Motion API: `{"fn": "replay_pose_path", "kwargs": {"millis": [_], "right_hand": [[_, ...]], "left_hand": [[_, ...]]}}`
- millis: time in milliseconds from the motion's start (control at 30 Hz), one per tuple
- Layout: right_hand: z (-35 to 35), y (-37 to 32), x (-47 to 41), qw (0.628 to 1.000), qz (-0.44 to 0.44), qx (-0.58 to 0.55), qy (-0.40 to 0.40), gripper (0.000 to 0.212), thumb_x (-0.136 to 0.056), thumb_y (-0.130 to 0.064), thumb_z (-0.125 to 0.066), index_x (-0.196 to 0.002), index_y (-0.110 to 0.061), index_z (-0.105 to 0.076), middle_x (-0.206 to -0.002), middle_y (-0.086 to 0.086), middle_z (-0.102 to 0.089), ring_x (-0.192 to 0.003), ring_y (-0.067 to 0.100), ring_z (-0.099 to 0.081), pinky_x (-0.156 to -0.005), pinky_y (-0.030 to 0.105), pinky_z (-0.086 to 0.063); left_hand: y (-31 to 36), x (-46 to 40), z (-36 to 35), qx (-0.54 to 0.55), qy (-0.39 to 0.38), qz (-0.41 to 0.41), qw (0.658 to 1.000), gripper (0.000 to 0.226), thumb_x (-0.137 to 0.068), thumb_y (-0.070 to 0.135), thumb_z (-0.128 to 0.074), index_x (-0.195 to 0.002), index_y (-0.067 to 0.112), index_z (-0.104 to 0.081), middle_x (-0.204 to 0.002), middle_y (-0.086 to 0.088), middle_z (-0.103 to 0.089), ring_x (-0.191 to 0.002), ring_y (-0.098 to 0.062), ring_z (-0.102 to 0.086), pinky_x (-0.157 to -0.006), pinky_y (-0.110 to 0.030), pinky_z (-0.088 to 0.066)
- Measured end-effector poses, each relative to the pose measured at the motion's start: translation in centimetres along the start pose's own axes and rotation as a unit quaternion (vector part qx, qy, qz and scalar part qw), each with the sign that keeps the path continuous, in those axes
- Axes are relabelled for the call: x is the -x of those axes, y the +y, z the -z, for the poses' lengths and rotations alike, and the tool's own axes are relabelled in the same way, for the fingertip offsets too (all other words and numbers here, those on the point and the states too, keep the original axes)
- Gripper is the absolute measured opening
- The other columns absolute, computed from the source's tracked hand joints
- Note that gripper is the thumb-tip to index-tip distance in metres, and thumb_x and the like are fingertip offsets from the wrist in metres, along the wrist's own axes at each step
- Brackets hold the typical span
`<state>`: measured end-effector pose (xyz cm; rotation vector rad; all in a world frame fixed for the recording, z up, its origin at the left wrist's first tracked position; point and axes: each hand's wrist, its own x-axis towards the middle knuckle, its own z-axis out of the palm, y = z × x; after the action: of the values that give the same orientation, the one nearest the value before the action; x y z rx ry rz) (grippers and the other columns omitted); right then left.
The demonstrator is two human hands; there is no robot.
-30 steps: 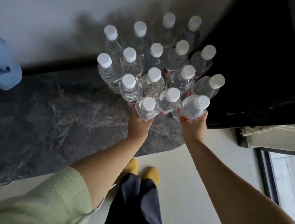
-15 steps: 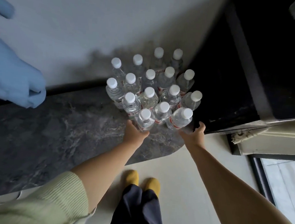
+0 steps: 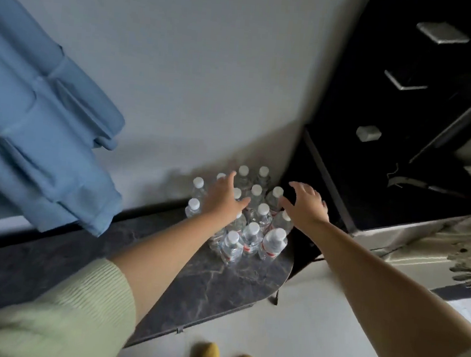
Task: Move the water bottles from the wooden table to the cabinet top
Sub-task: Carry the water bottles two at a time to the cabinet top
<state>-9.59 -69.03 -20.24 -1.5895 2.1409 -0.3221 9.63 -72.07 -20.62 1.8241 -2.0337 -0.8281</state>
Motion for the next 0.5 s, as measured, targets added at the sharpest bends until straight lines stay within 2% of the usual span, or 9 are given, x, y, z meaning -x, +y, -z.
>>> {"fn": "replay_pose_path", "kwargs": {"millis": [100, 200, 300, 500], "right_hand": [[3.3, -2.6, 0.0, 0.996, 0.001, 0.089, -0.002, 0.051, -0.099, -0.046, -0.037, -0.144, -0.021, -0.040, -0.151, 0.003, -0.036, -0.143, 0.025, -0.024, -0.117, 0.058, -0.011], [5.5, -4.8, 0.4, 0.986, 0.042, 0.158, 0.008, 0.050, -0.101, -0.047, -0.031, -0.140, -0.019, -0.043, -0.148, 0.005, -0.039, -0.143, 0.026, -0.023, -0.115, 0.061, -0.008], [6.6, -6.3, 1.0, 0.978, 0.078, 0.194, 0.006, 0.048, -0.101, -0.044, -0.028, -0.139, -0.018, -0.043, -0.147, 0.006, -0.039, -0.144, 0.026, -0.021, -0.116, 0.062, -0.004], [7.3, -8.6, 1.5, 0.969, 0.115, 0.221, 0.004, 0.047, -0.102, -0.043, -0.027, -0.139, -0.018, -0.042, -0.146, 0.008, -0.040, -0.140, 0.027, -0.027, -0.116, 0.062, -0.002]], "left_hand": [[1.9, -0.2, 3.3, -0.104, -0.007, -0.049, 0.993, 0.059, -0.091, 0.050, -0.052, -0.140, 0.020, -0.040, -0.136, -0.006, -0.051, -0.127, -0.028, -0.045, -0.106, -0.047, -0.032], [3.2, 0.0, 5.7, -0.183, -0.017, -0.071, 0.980, 0.050, -0.093, 0.054, -0.043, -0.130, 0.020, -0.048, -0.131, -0.005, -0.054, -0.128, -0.028, -0.042, -0.111, -0.058, -0.017], [3.8, 0.5, 7.3, -0.237, -0.031, -0.082, 0.968, 0.049, -0.093, 0.056, -0.039, -0.123, 0.019, -0.051, -0.126, -0.006, -0.055, -0.126, -0.028, -0.043, -0.112, -0.060, -0.016], [4.0, 2.4, 10.3, -0.259, -0.001, -0.059, 0.964, 0.055, -0.094, 0.058, -0.033, -0.129, 0.018, -0.046, -0.132, -0.007, -0.052, -0.127, -0.028, -0.042, -0.110, -0.056, -0.019]]}}
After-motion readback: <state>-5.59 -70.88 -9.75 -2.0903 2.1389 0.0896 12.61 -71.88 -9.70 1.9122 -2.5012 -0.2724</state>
